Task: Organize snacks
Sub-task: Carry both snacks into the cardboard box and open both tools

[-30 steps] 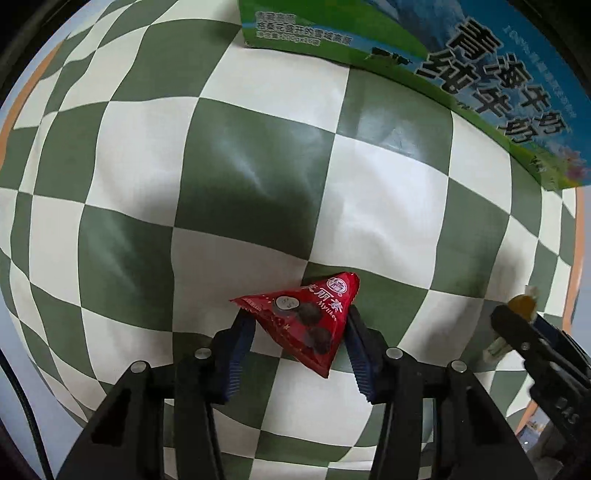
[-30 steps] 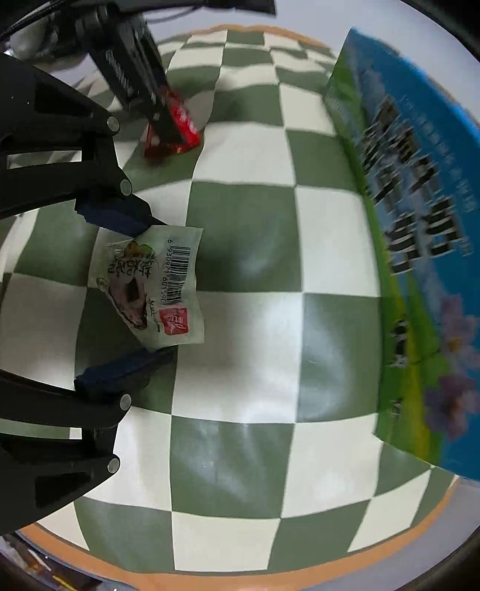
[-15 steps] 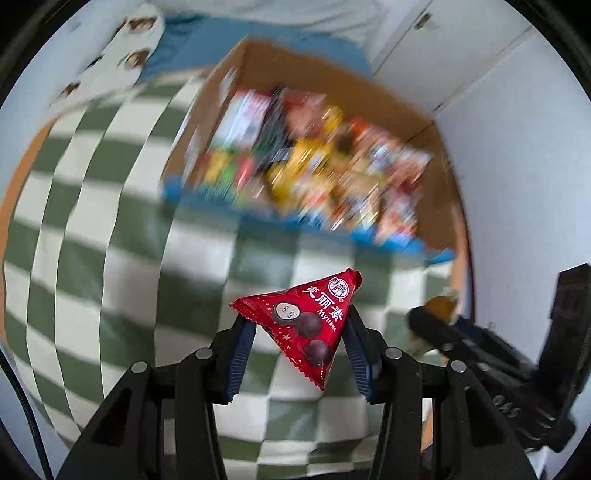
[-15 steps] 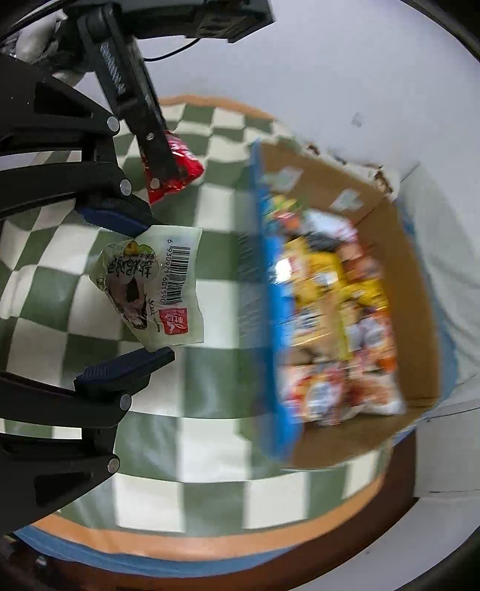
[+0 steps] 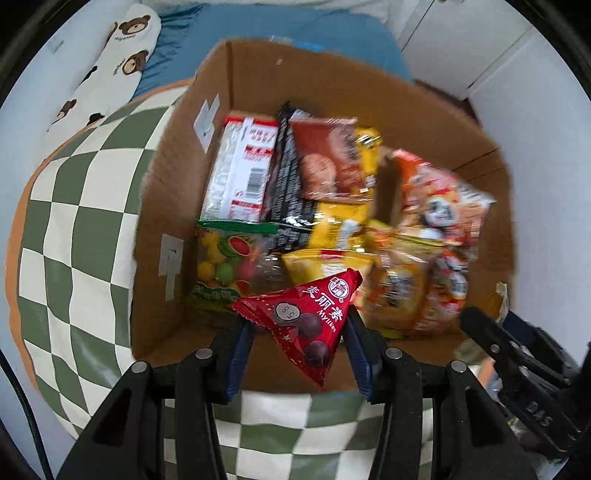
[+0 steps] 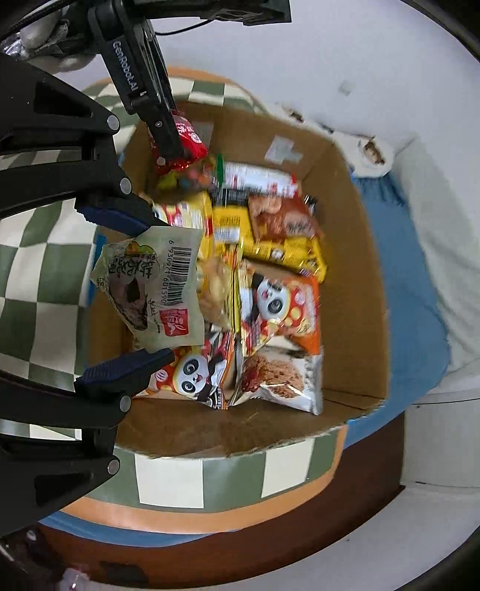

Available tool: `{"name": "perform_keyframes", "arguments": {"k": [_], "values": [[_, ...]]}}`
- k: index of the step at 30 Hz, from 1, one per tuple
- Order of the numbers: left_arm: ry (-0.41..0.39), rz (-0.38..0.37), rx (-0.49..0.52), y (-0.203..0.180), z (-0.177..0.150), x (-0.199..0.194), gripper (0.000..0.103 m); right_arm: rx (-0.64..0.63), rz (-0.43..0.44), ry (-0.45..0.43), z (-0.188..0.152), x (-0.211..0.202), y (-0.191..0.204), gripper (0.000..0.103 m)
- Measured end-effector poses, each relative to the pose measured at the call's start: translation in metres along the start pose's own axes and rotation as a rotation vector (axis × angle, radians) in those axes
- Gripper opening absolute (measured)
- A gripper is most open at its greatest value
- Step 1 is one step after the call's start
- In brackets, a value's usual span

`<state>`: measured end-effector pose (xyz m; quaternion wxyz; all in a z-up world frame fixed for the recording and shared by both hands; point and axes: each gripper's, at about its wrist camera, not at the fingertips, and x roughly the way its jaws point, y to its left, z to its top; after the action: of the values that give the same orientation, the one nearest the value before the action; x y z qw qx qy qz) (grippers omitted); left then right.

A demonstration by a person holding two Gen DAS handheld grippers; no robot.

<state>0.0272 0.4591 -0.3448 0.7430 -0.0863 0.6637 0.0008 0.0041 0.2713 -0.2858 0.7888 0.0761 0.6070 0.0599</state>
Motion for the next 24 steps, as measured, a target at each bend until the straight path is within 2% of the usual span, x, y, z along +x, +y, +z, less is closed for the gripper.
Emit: {"name": "perform_keyframes", "arguments": {"k": [1, 2, 3, 5, 6, 13, 19, 24], "values": [[0.014, 0.014, 0.01, 0.0, 0.001, 0.008, 0.047, 0.003, -0.008, 0.026, 0.002, 0.009, -0.001, 0.068], [0.035, 0.029, 0.012, 0.001, 0.002, 0.018, 0.051, 0.002, -0.013, 0.066, 0.005, 0.019, -0.003, 0.078], [0.056, 0.037, 0.009, 0.003, 0.003, 0.028, 0.056, 0.001, -0.028, 0.101, 0.006, 0.028, -0.004, 0.093], [0.075, 0.045, 0.01, 0.004, 0.004, 0.039, 0.094, -0.013, -0.068, 0.133, 0.007, 0.039, -0.006, 0.098], [0.075, 0.05, 0.013, 0.005, 0.004, 0.042, 0.098, -0.014, -0.086, 0.137, 0.008, 0.042, -0.007, 0.098], [0.041, 0.072, 0.042, 0.001, 0.003, 0.046, 0.098, -0.018, -0.168, 0.137, 0.012, 0.049, -0.017, 0.098], [-0.011, 0.11, 0.069, -0.008, 0.004, 0.029, 0.098, -0.005, -0.197, 0.102, 0.014, 0.042, -0.022, 0.098], [-0.058, 0.106, 0.077, -0.014, 0.002, 0.007, 0.098, -0.014, -0.207, 0.064, 0.012, 0.023, -0.019, 0.098]]}}
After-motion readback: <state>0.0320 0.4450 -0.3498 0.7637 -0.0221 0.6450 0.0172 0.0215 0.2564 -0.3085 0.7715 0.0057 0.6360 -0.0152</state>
